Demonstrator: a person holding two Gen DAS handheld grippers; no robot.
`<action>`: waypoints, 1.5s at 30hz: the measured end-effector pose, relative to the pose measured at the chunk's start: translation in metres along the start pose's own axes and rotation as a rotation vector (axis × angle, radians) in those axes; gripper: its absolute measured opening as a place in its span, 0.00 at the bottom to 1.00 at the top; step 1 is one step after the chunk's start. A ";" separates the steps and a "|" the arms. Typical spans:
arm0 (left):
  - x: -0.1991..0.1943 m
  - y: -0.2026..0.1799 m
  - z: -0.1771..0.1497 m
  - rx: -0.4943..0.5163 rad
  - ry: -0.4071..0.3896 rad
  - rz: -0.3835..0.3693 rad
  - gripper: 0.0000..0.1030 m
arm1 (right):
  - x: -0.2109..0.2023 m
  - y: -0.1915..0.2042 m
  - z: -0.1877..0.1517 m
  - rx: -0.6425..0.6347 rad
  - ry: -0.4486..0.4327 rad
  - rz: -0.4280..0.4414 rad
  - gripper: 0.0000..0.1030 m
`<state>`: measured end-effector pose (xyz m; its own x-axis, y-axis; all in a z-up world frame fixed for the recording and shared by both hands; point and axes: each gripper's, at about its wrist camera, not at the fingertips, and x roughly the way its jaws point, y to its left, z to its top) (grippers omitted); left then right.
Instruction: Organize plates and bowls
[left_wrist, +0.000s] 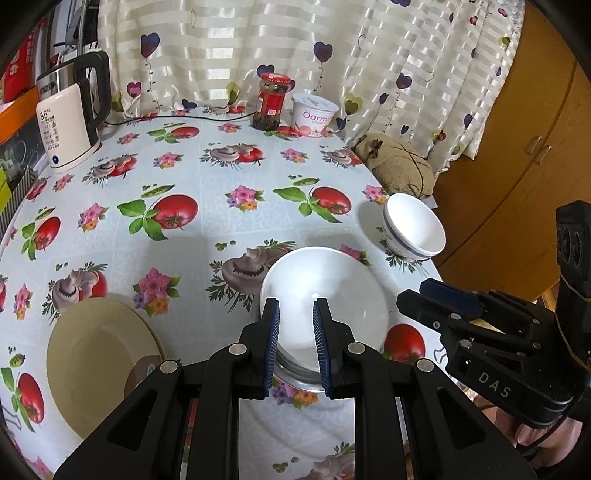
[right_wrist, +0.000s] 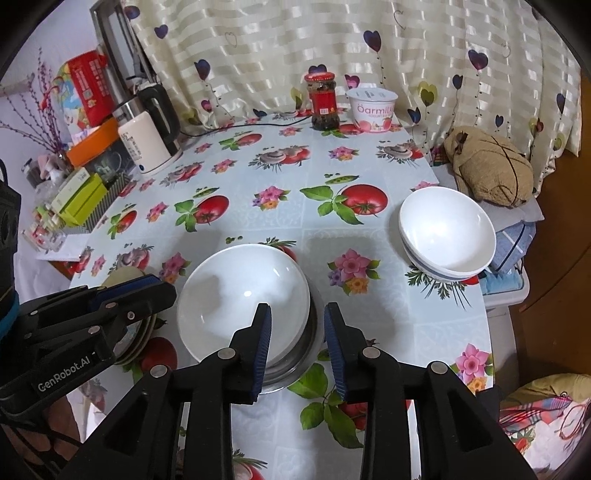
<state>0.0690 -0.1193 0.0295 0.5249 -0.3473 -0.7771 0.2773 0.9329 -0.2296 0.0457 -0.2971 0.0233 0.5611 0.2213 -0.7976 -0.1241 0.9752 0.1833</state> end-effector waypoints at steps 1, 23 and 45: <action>-0.001 -0.001 0.000 0.001 -0.002 0.000 0.19 | -0.003 0.000 0.000 0.000 -0.005 -0.001 0.31; 0.018 -0.035 0.026 0.071 0.005 -0.042 0.19 | -0.018 -0.025 0.001 0.042 -0.048 -0.031 0.33; 0.071 -0.082 0.065 0.129 0.049 -0.128 0.19 | 0.000 -0.092 0.014 0.116 -0.050 -0.118 0.34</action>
<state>0.1363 -0.2266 0.0313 0.4400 -0.4547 -0.7744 0.4417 0.8604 -0.2542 0.0681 -0.3872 0.0145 0.6063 0.1016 -0.7887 0.0389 0.9868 0.1570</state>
